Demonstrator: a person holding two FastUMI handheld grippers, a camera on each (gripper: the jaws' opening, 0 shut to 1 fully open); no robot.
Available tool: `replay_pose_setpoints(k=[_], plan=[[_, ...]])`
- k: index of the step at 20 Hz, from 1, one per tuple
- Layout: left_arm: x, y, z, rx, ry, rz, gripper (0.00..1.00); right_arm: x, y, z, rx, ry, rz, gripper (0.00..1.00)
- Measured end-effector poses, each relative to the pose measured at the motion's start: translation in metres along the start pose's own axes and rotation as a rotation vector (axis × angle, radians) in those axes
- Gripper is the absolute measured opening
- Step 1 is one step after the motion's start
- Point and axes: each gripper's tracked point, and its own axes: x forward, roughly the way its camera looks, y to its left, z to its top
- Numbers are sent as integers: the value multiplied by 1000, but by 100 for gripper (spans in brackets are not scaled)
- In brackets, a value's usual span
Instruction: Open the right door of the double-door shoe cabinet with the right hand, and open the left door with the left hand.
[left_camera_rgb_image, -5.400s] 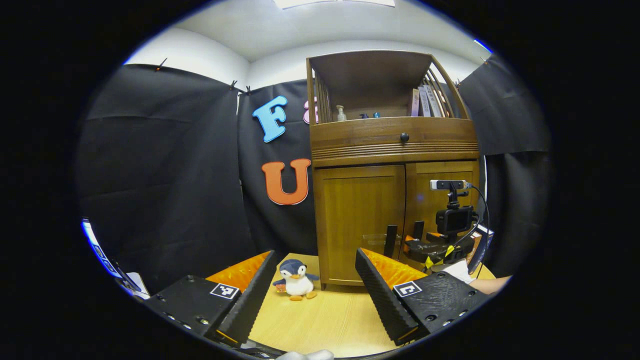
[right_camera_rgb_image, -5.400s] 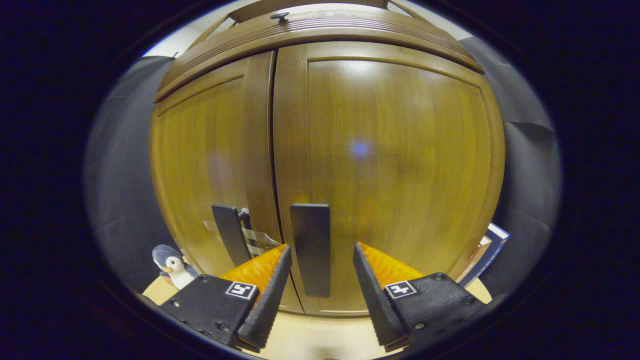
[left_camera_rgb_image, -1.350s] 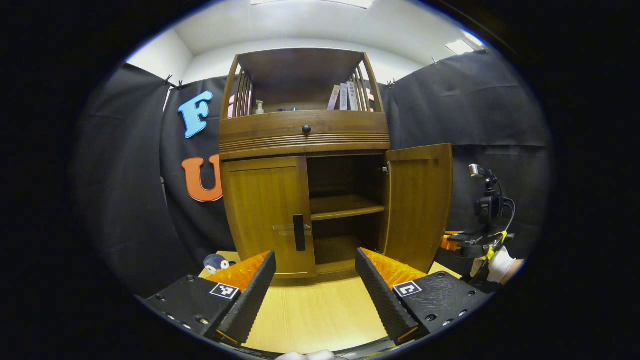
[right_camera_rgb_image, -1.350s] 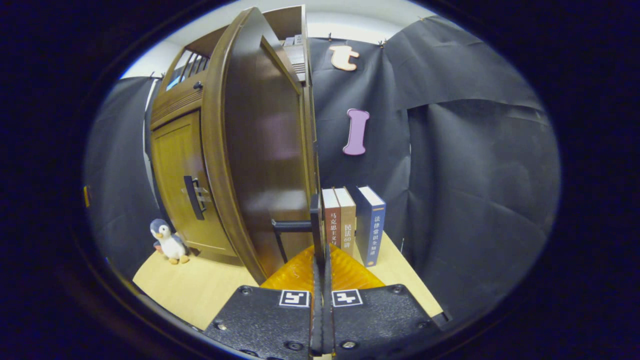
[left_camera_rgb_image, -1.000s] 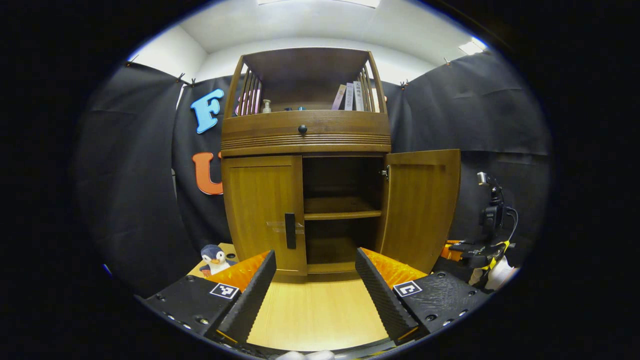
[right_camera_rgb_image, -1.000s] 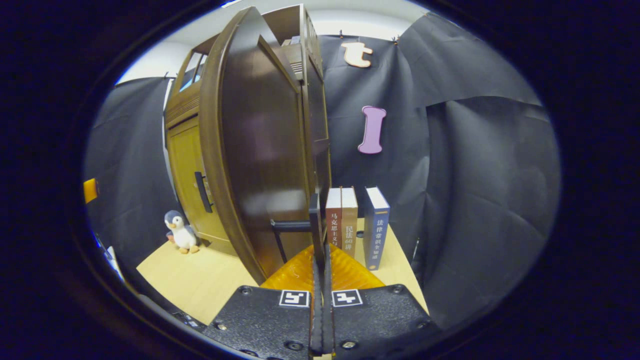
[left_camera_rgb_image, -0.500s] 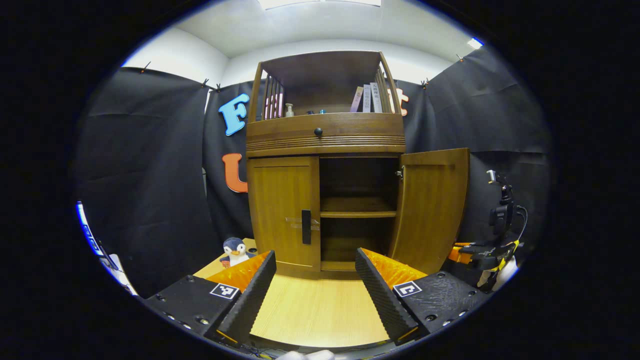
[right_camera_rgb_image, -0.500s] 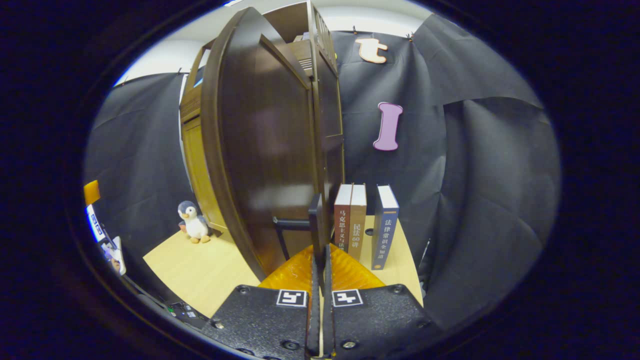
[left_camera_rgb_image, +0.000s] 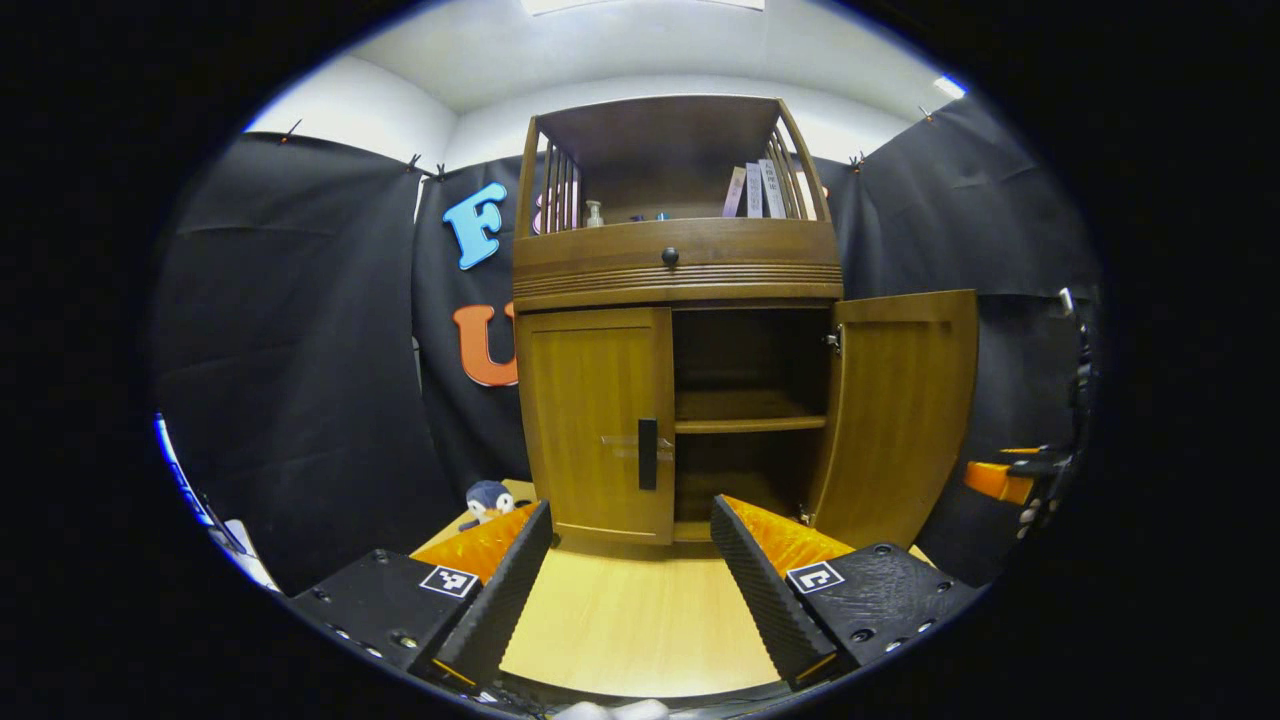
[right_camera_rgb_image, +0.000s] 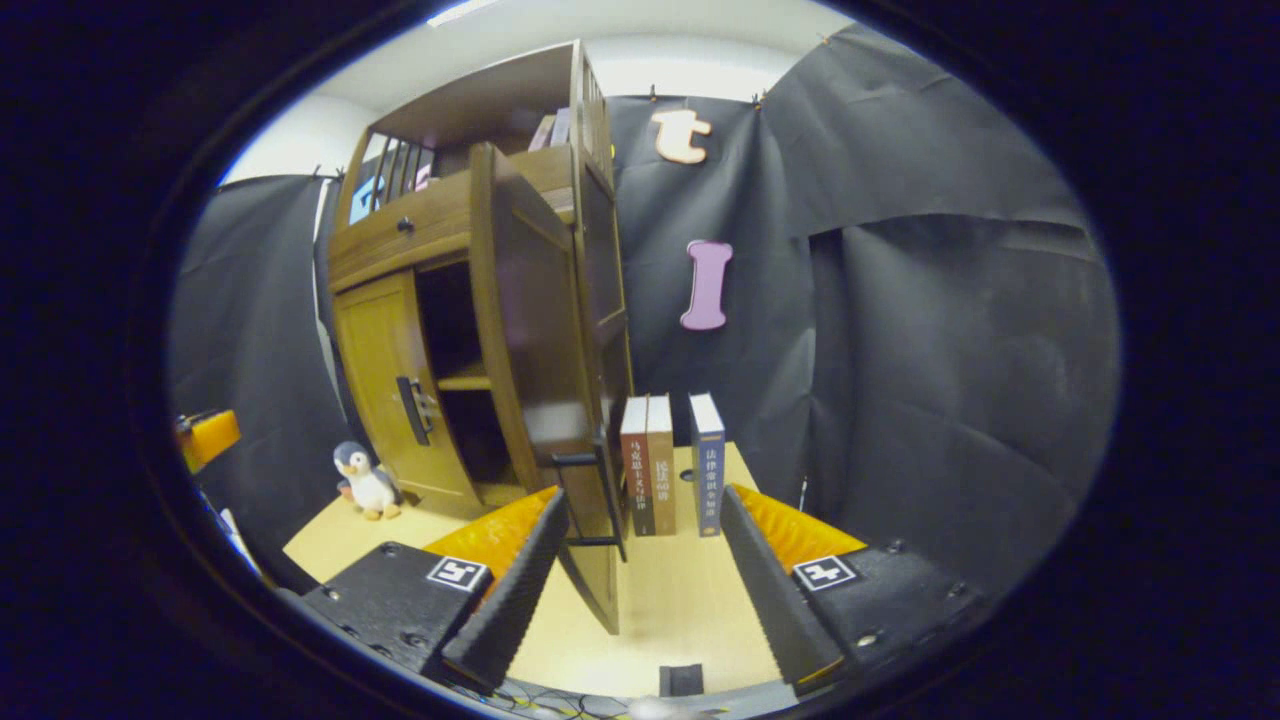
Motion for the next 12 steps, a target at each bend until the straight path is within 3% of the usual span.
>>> replay_pose_setpoints(k=[4, 8, 9, 12], plan=[[33, 24, -2, 22, -7, -71, 100, -22, 55, 17, -6, -88, -51, 100], [59, 45, -4, 28, -23, -137, 96, -28, 119, 7, 33, -94, -58, 100], [65, 49, -7, 33, -21, -148, 100, -28, 131, 4, 39, -93, -61, 99], [86, 54, -15, 30, -25, -182, 96, -28, 155, 5, 36, -85, -76, 100]])
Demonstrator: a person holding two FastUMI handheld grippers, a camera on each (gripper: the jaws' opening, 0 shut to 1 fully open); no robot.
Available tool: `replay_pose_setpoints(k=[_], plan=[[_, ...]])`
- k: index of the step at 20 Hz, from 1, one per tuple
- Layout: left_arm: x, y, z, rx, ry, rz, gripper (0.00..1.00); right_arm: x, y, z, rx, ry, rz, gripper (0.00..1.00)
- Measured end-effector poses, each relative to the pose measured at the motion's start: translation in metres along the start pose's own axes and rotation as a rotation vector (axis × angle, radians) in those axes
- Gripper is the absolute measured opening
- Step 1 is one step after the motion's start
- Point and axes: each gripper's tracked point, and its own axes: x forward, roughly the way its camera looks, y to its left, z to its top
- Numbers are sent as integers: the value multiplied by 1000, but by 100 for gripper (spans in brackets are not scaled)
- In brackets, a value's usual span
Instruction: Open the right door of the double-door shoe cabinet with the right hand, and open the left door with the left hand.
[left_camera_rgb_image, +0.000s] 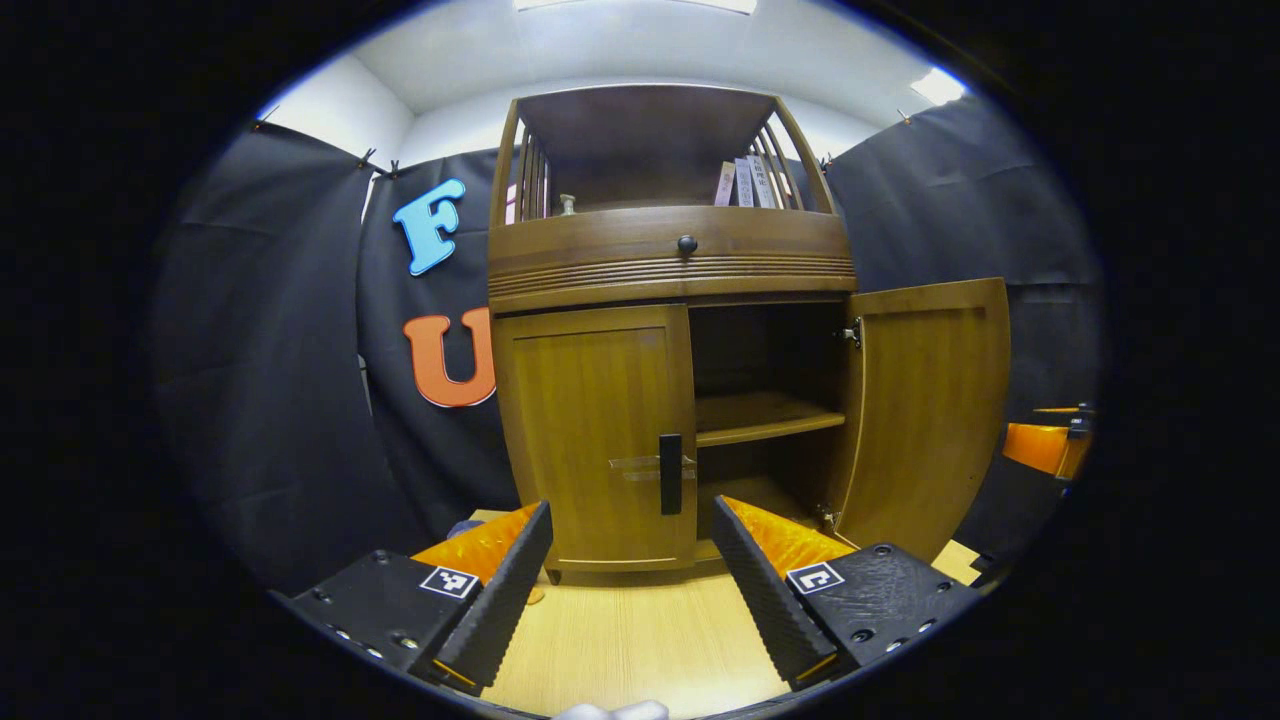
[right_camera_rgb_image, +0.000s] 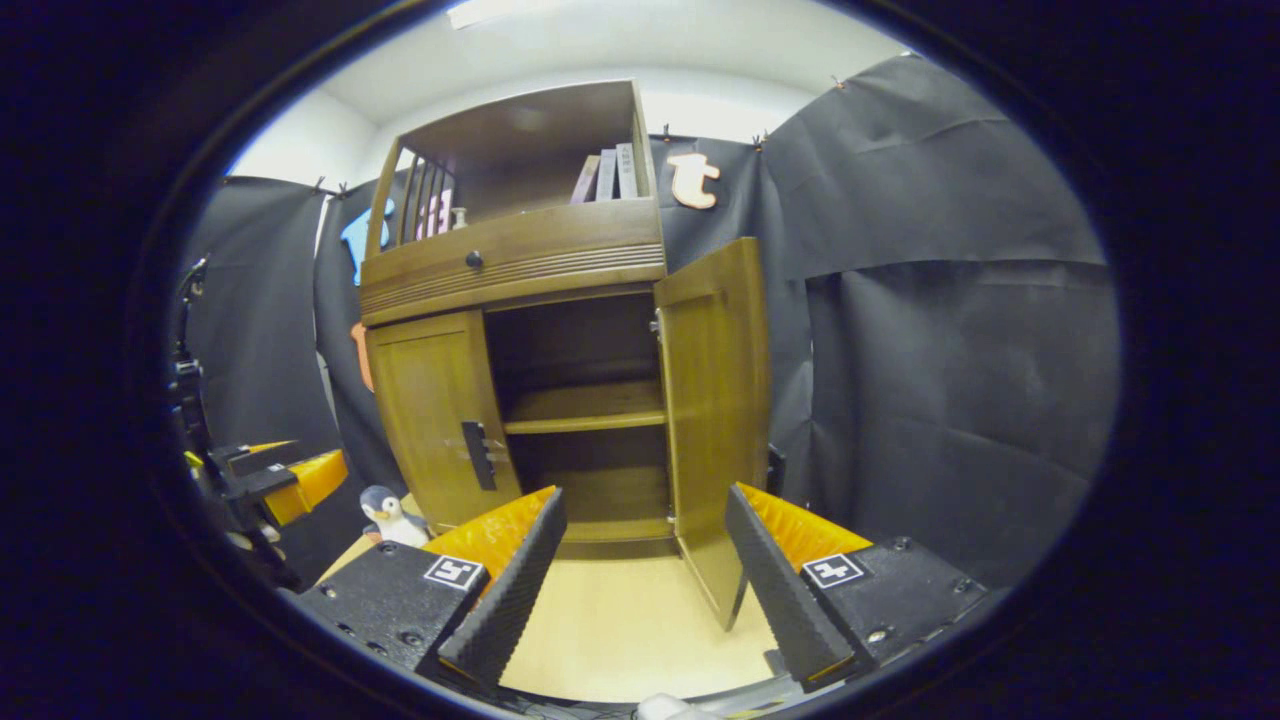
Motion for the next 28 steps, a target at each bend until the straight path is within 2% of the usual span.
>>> replay_pose_setpoints(k=[5, 9, 14, 19, 20, 21, 23, 25, 27, 28], plan=[[59, -3, -8, -10, -25, -34, 96, 0, 37, 6, -22, 0, -25, 100], [132, -16, -22, -45, -40, -58, 96, 1, 53, 21, -33, 1, -50, 100], [208, -36, -50, -61, -4, -75, 96, 0, 45, 23, -50, 32, -122, 100], [256, -47, -68, -63, 31, -77, 95, 4, 36, 20, -52, 64, -169, 100], [261, -48, -71, -61, 33, -76, 88, 5, 36, 21, -54, 66, -171, 100], [265, -48, -71, -60, 29, -69, 95, 7, 35, 20, -57, 67, -171, 100], [270, -45, -72, -59, 22, -57, 71, 10, 35, 20, -62, 68, -171, 100], [271, -51, -72, -75, 10, -91, 63, 13, 35, 21, -69, 65, -169, 100], [270, -54, -71, -40, -3, -90, 43, 15, 35, 22, -72, 63, -166, 100], [272, -51, -70, -34, -11, -93, 42, 16, 36, 23, -72, 62, -163, 100]])
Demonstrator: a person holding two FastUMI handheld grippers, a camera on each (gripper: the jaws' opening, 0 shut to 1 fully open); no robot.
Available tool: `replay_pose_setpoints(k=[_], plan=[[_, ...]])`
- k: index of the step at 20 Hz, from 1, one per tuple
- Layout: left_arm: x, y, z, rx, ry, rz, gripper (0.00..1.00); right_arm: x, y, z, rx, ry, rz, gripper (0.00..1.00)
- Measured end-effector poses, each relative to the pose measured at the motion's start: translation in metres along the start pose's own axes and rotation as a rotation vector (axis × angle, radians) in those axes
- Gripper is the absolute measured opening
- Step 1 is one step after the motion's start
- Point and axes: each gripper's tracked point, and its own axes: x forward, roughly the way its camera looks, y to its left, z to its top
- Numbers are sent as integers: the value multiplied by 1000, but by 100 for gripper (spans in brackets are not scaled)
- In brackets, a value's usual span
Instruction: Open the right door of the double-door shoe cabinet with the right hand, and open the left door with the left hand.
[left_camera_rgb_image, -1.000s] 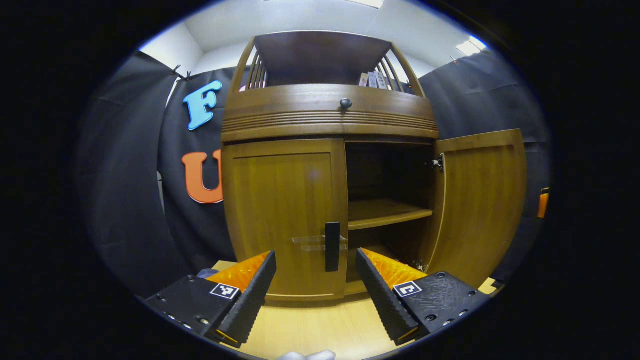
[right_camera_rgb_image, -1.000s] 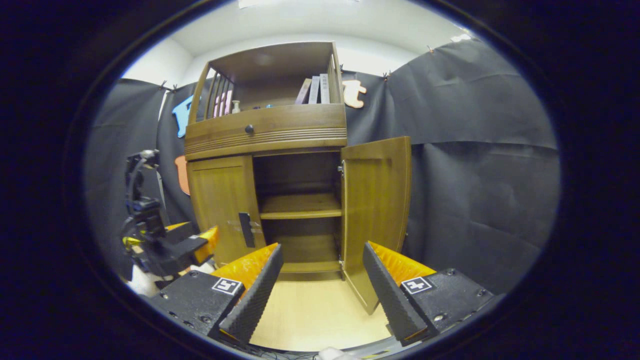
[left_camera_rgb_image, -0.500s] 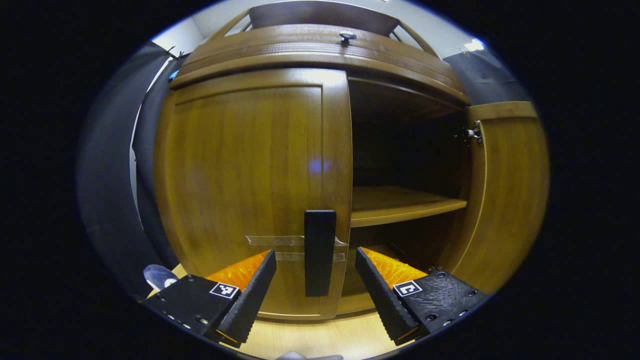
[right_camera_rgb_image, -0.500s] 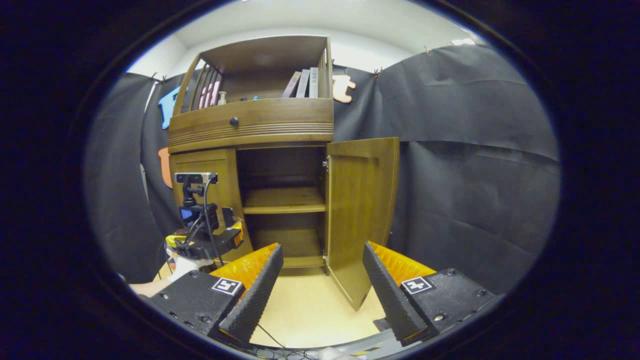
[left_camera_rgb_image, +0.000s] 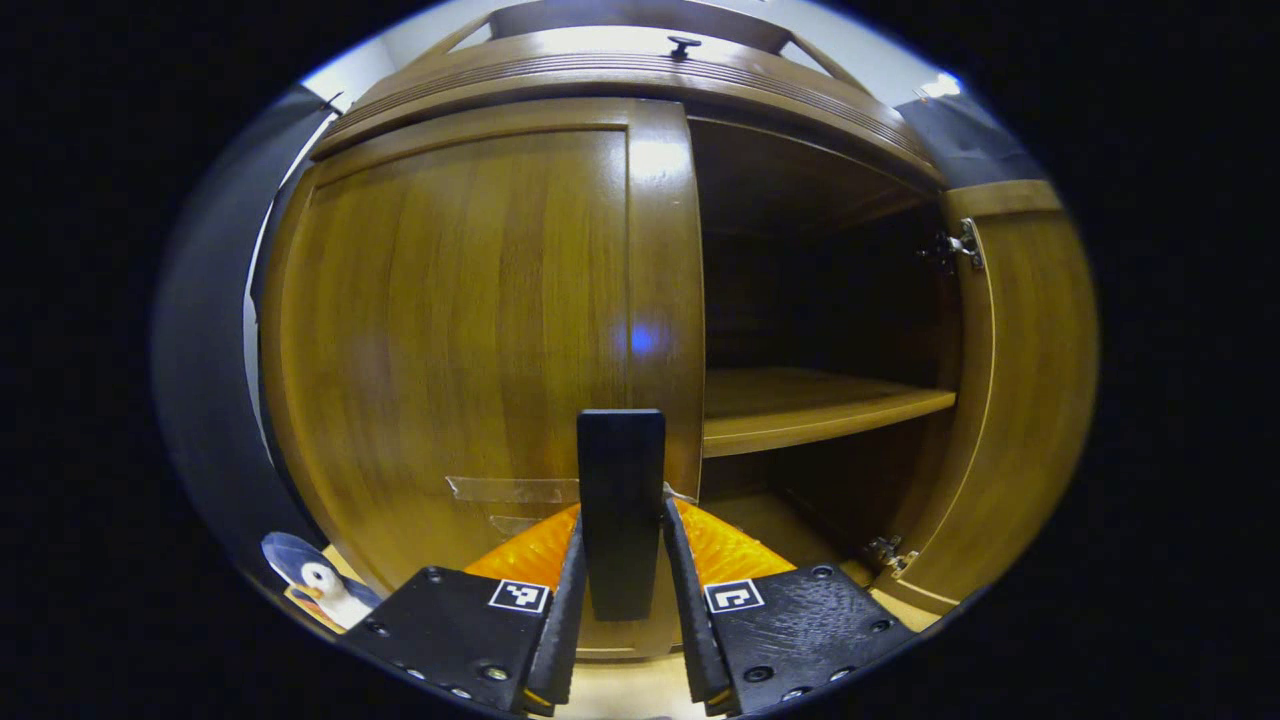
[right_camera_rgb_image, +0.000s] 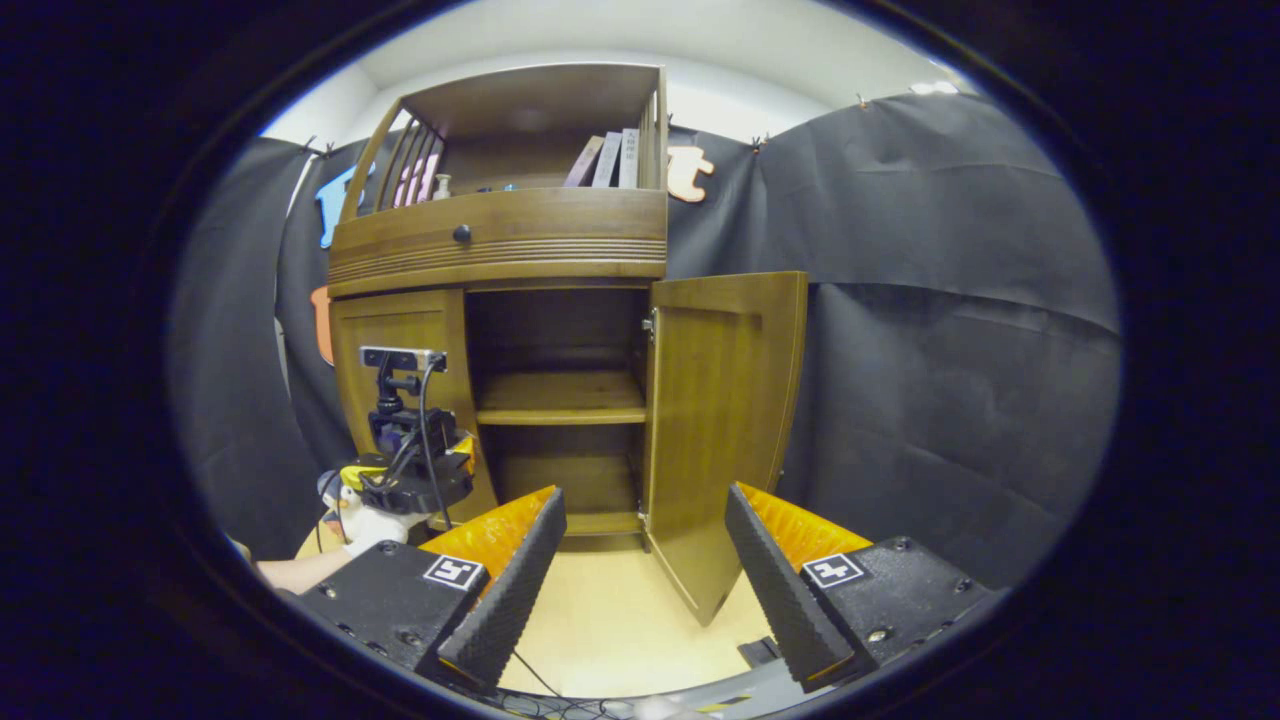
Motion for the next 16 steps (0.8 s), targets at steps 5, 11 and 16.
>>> replay_pose_setpoints(k=[5, 11, 16], plan=[[-8, 3, -1, -41, 28, -22, 18, 0, 1, -1, 2, 1, 11, 100], [-27, 2, -5, -36, 41, -67, 14, -5, 7, -3, 2, -5, 39, 100], [-58, 7, -6, -31, 45, -80, 14, -12, 13, -7, 6, -5, 69, 100]])
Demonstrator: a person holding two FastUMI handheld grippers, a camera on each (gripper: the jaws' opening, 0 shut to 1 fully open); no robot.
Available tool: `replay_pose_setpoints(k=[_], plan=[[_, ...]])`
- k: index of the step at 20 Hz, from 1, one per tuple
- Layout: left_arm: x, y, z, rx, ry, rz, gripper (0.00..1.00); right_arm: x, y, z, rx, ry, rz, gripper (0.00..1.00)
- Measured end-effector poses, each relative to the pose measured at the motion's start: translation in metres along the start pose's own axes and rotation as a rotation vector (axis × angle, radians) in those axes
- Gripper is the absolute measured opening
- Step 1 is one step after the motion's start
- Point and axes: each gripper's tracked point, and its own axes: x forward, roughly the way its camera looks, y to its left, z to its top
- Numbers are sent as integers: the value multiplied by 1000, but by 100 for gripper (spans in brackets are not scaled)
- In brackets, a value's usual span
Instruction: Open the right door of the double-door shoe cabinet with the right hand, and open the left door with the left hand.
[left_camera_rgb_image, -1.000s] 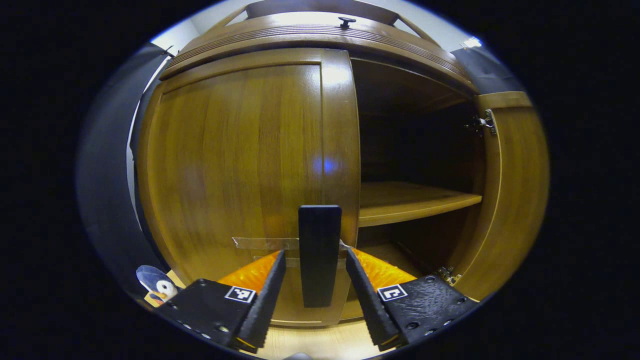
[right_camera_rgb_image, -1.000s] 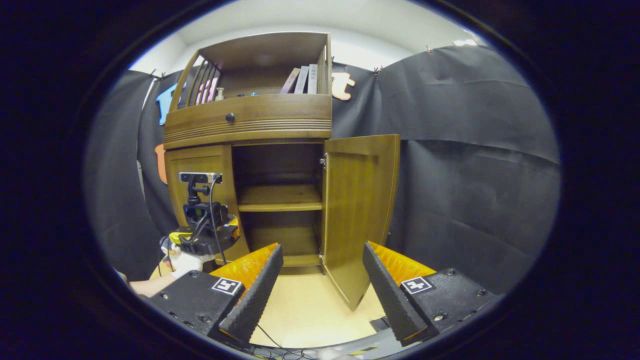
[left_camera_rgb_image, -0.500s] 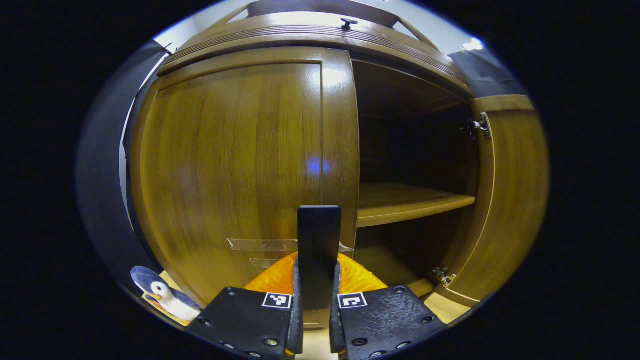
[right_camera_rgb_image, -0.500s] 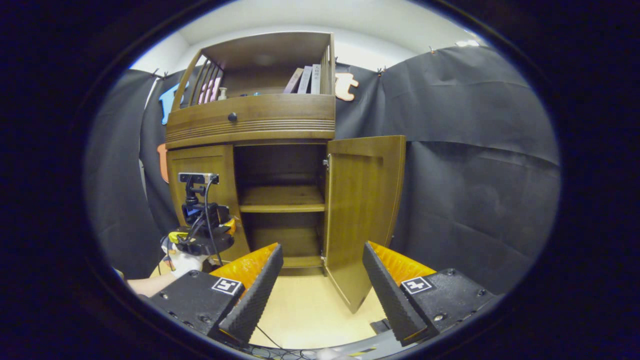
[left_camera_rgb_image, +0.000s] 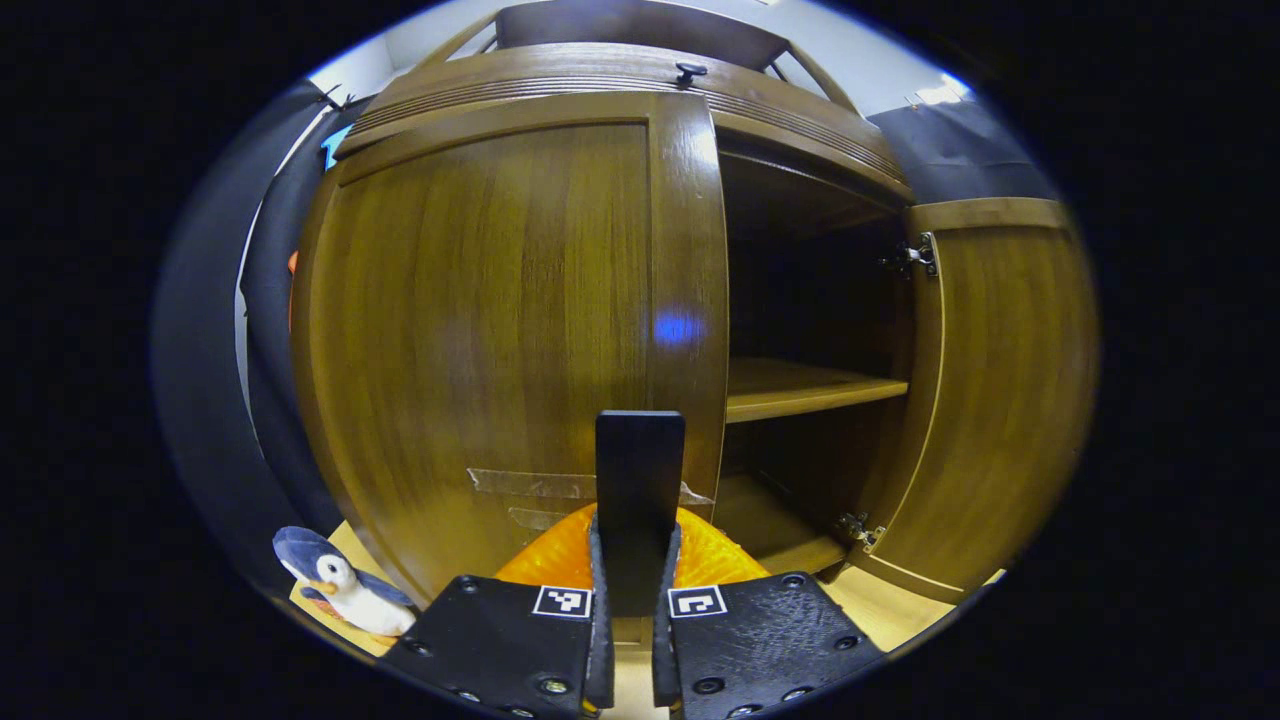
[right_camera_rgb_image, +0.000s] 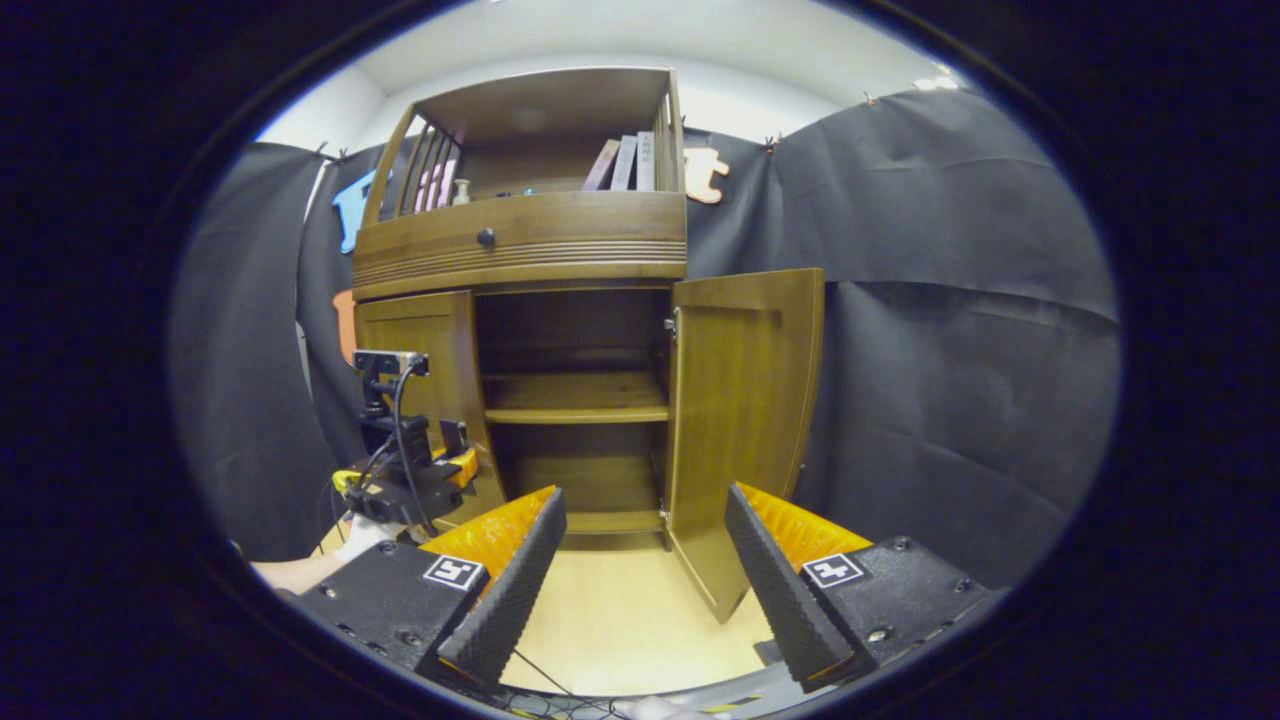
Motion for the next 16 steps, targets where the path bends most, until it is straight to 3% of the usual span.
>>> replay_pose_setpoints(k=[16], plan=[[-101, 42, -12, -4, 11, 50, 13, -16, 25, -17, 22, 24, 94, 100]])
